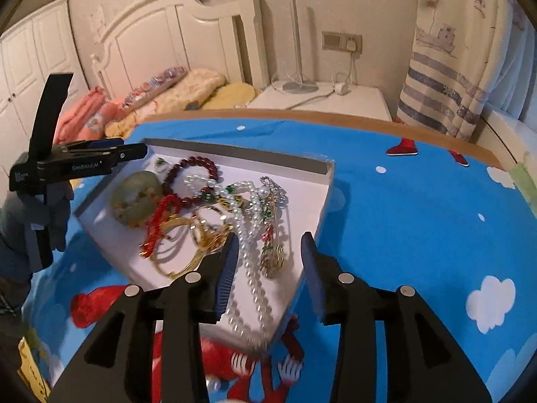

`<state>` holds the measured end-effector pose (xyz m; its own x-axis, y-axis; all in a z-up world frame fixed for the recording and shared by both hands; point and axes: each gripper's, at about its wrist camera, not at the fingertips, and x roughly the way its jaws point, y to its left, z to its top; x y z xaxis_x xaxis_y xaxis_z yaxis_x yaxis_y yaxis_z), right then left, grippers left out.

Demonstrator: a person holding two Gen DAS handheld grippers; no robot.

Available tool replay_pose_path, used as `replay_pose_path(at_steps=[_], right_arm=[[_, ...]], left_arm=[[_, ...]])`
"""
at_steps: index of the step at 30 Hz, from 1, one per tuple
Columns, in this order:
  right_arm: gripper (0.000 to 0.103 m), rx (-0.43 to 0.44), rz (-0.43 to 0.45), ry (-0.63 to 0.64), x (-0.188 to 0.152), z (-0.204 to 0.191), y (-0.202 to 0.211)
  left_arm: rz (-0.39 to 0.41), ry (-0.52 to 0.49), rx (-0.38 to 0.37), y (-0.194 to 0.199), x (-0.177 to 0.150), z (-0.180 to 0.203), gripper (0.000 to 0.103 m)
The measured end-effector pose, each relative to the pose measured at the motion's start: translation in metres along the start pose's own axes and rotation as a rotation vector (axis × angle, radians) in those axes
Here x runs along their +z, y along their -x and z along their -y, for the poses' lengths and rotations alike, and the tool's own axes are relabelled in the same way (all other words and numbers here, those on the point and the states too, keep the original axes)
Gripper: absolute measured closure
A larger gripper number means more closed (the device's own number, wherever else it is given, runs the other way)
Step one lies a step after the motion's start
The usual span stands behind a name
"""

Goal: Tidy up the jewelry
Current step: 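Grasp a pearl earring with the right tool while the left tool grasps the other pearl earring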

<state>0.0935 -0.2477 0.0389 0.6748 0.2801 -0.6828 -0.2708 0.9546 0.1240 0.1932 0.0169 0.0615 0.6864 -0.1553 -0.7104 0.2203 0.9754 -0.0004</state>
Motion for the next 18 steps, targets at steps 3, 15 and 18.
replay_pose_path(at_steps=[3,15,18], right_arm=[[0.057,0.012,0.034,-0.019,-0.009,0.007,0.021],[0.047,0.001,0.011,-0.135,-0.067,0.036,0.059],[0.047,0.011,-0.013,-0.128,-0.079,0.032,0.060]], left_arm=[[0.071,-0.007,0.060,0.035,-0.016,0.002,0.007],[0.088,0.051,0.117,0.122,-0.116,0.013,0.002],[0.073,0.062,0.090,0.127,-0.137,0.023,0.002]])
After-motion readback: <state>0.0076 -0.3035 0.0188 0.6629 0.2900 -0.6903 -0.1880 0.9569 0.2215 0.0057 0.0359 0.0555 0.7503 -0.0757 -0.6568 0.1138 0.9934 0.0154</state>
